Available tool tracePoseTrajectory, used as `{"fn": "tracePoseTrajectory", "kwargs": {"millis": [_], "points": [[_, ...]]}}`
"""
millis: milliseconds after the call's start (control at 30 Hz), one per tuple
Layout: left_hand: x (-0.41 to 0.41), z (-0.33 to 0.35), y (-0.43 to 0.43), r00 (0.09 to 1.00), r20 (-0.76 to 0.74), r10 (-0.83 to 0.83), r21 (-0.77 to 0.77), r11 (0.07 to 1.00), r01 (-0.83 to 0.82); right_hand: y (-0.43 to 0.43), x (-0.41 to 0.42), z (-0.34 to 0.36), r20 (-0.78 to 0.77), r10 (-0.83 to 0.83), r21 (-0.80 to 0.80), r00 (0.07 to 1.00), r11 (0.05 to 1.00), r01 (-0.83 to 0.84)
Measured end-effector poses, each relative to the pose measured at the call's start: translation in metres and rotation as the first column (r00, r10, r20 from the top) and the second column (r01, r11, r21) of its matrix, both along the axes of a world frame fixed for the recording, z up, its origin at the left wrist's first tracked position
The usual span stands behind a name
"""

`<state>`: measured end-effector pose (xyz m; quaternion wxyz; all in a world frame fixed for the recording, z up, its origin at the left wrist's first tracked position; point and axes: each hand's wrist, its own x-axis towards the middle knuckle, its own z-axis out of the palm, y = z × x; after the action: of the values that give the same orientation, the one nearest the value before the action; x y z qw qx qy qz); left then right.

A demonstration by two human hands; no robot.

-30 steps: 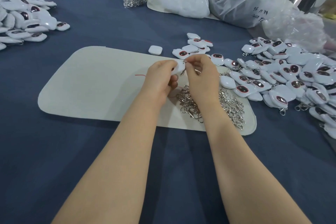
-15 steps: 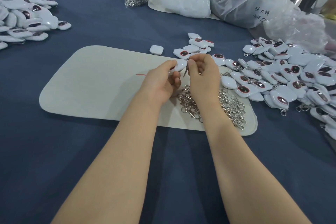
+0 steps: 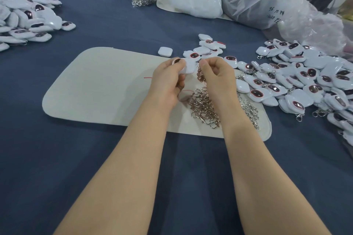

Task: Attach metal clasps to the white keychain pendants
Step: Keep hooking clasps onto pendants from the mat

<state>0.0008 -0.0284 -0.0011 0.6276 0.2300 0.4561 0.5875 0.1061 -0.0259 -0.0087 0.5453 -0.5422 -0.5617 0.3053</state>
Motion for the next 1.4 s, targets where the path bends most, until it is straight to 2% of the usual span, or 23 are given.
{"fn": "tracePoseTrajectory", "kwargs": {"millis": [133,267,367,467,567,633,767,833,967,1067,1233,1400], "points": [[0.0009,0.0018,-0.0022,0.987,-0.118,0.113,0.156,0.983,-0.094,0.0019,0.0025,-0.0025,0.184,-0.046,0.021,0.982,0.999,0.043],[0.0018,-0.0007,-0.0039,0.841,-0.484,0.241,0.399,0.917,-0.034,-0.0017,0.0015,-0.0038,0.348,-0.100,0.115,0.932,0.991,0.064],[0.0043,-0.0018,-0.0059,0.780,-0.567,0.265,0.451,0.892,0.024,-0.0029,0.0007,-0.0057,0.448,-0.087,0.148,0.890,0.989,0.022],[0.0061,-0.0017,-0.0050,0.742,-0.611,0.275,0.471,0.880,0.062,-0.0045,-0.0027,-0.0082,0.501,-0.011,0.109,0.865,0.993,-0.051],[0.0031,-0.0038,-0.0022,0.783,-0.546,0.298,0.440,0.897,-0.034,-0.0037,-0.0047,-0.0085,0.421,-0.066,0.104,0.905,0.994,0.024],[0.0001,-0.0056,-0.0001,0.815,-0.499,0.295,0.358,0.927,-0.116,-0.0024,-0.0049,-0.0076,0.348,-0.115,0.109,0.931,0.991,0.081],[-0.0024,-0.0073,0.0017,0.865,-0.458,0.207,0.187,0.973,-0.134,-0.0010,-0.0053,-0.0051,0.165,-0.127,0.052,0.978,0.991,0.120],[-0.0024,-0.0077,0.0019,0.845,-0.500,0.188,0.185,0.977,-0.108,-0.0011,-0.0052,-0.0027,0.070,-0.119,0.026,0.990,0.993,0.118],[0.0009,-0.0082,0.0017,0.785,-0.583,0.208,0.266,0.962,-0.057,-0.0018,-0.0036,-0.0004,-0.019,-0.107,-0.002,0.994,0.994,0.107],[0.0033,-0.0073,0.0010,0.760,-0.612,0.219,0.283,0.958,-0.048,-0.0015,-0.0035,-0.0009,-0.033,-0.080,-0.013,0.996,0.997,0.080],[0.0043,-0.0068,-0.0018,0.851,-0.503,0.149,0.261,0.965,-0.015,-0.0016,-0.0040,-0.0006,-0.017,-0.042,-0.001,0.999,0.999,0.042],[0.0037,-0.0051,-0.0024,0.748,-0.642,0.168,0.307,0.950,0.050,-0.0011,-0.0046,-0.0013,0.050,-0.060,0.002,0.997,0.998,0.060]]}}
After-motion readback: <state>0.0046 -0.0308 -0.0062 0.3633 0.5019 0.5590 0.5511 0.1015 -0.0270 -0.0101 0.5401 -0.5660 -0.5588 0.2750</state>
